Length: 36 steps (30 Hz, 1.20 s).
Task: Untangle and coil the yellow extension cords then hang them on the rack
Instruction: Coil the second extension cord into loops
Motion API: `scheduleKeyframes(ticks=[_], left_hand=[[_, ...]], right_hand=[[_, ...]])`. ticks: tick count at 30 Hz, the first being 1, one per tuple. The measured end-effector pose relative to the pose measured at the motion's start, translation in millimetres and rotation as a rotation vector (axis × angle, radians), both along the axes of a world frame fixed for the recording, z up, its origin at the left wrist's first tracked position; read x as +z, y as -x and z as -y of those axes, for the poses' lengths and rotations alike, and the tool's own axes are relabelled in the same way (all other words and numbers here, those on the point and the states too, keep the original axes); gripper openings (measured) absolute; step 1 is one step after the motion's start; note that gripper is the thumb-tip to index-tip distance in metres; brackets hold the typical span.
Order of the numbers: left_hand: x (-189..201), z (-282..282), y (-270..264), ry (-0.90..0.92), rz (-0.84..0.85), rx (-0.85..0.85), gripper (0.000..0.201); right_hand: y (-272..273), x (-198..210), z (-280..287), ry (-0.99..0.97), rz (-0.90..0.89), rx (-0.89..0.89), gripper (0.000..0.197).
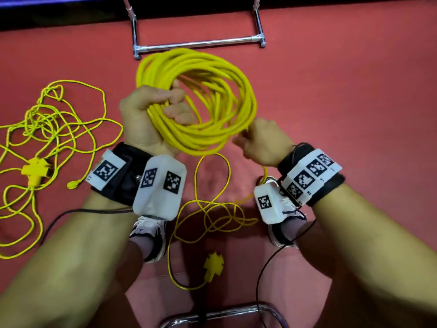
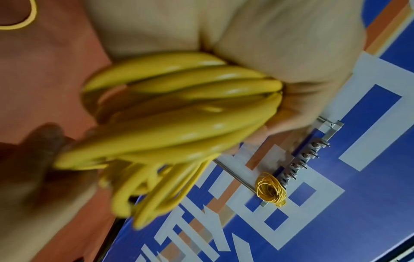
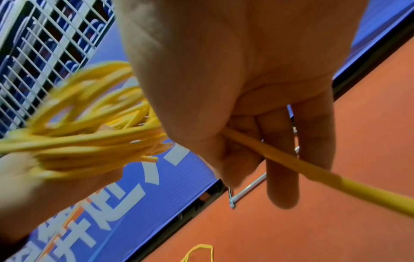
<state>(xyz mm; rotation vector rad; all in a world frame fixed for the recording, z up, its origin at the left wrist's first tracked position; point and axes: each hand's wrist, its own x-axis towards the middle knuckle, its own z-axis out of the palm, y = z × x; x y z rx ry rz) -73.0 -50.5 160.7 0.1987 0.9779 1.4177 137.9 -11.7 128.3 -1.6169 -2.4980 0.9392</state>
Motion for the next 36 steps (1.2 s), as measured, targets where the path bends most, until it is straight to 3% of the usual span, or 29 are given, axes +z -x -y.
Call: scheduleKeyframes(ticks=[2,4,7,11,14,17,20,22,24,27,30,31,33,36], left_hand=[[1.4,-3.8,6.2,-0.002,-0.001,0.044,0.021],[1.9,-8.3,11.7,-0.003,-0.031,0.185,0.010],[9.1,-13.6,8.8,-0.026,-0.038,0.317,0.022],[2.9,-14.4,-0.2,-0.032,-0.307,0.498,0.009],[2.0,-14.6,-7.6,-0.071,-0.508,0.478,0.009],[-1.8,-14.7,-13.1,-0.099,-0.772,0.329,0.008],[-6.9,-9.5,-14.8,-0.145,-1.056,0.024,0.010],[-12.8,-6.0,-14.8,-0.223,-1.105,-0.180,0.018],[-14.9,-3.1,-15.0,-0.241,-1.077,-0.342,0.020],[-13.4,-0.7,-23.4,-0.075,-0.966,-0.552,0.030],[-7.0,1.3,-35.2,0.150,-0.573,-0.742,0.067],[-5.8,1.4,-37.7,0.166,-0.532,-0.771,0.075],[-6.6,2.7,-41.4,0.134,-0.569,-0.778,0.072],[-5.2,8.6,-44.2,0.043,-0.617,-0.744,0.041]], right_hand=[[6.7,-16.6,6.3,0.085,0.042,-0.027,0.018],[9.7,-32.8,15.3,0.175,0.136,0.036,0.017],[9.9,-40.2,26.3,0.219,0.205,0.132,0.025],[16.2,-14.5,37.2,0.261,-0.055,0.183,0.010],[25.4,4.9,52.3,0.250,-0.188,0.318,0.027],[34.1,14.3,56.5,0.148,-0.320,0.408,0.023],[36.4,23.6,45.2,-0.066,-0.465,0.360,0.025],[33.8,31.1,37.1,-0.171,-0.541,0.282,0.028],[32.0,36.1,33.2,-0.287,-0.563,0.226,0.034],[27.7,42.1,28.5,-0.379,-0.573,0.162,0.048],[21.9,46.1,21.4,-0.379,-0.531,0.120,0.065],[20.0,47.0,19.7,-0.385,-0.506,0.125,0.070],[16.5,47.1,15.1,-0.399,-0.473,0.127,0.078],[9.6,44.7,2.8,-0.395,-0.399,0.040,0.084]])
